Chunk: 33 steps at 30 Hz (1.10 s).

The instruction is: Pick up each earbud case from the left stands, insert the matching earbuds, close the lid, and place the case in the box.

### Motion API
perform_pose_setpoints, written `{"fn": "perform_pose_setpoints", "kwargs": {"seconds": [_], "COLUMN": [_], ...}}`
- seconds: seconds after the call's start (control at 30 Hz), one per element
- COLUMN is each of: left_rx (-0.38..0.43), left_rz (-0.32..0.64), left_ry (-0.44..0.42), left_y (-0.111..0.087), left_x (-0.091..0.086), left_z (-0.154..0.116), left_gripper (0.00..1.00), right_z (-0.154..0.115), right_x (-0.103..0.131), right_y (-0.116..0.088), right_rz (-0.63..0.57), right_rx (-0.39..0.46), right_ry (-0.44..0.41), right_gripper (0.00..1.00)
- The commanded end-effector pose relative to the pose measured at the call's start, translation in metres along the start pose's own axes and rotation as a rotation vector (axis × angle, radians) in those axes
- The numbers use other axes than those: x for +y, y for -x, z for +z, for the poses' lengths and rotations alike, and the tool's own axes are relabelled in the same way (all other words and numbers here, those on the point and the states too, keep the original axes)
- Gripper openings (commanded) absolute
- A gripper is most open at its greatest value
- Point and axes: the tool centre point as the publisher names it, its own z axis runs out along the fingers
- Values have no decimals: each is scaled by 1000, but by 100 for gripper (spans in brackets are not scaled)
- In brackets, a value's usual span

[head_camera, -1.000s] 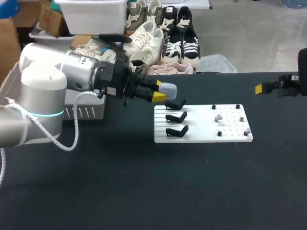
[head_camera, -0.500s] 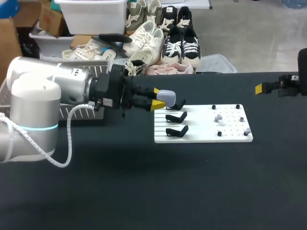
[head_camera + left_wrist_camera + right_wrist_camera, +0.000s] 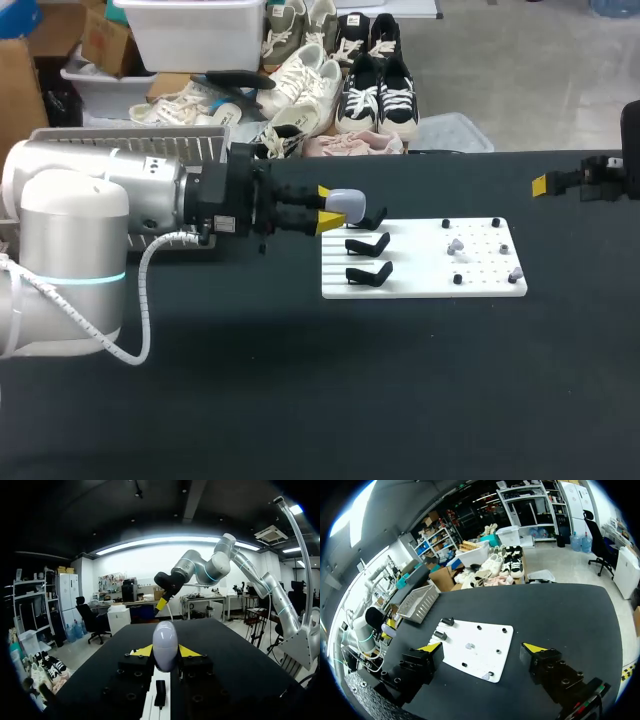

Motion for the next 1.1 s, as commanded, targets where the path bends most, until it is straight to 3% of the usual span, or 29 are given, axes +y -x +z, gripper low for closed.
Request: {"fn": "perform_pose_setpoints", "kwargs": {"seconds": [0.03,0.2,0.67,1.1], "left_rx": [-11,-49,-108,-119], "left_rz": [-7,-16,2,6], "left_ry": [78,98,-66,-135], "left_y": [-1,-7,-16,-19], "left_x": [-4,-8,1,2], "left_z": [-2,8,60,77], "left_gripper": [0,0,0,0], "right_z": [1,1,1,-37], "right_x": [-1,-1,-1,62], "right_y": [0,0,0,-5], "right_rz": [-1,-1,-1,-168], "right_rx": [1,1,1,-42], "right_ry": [2,2,2,47], "right_gripper": [100,100,100,100]}}
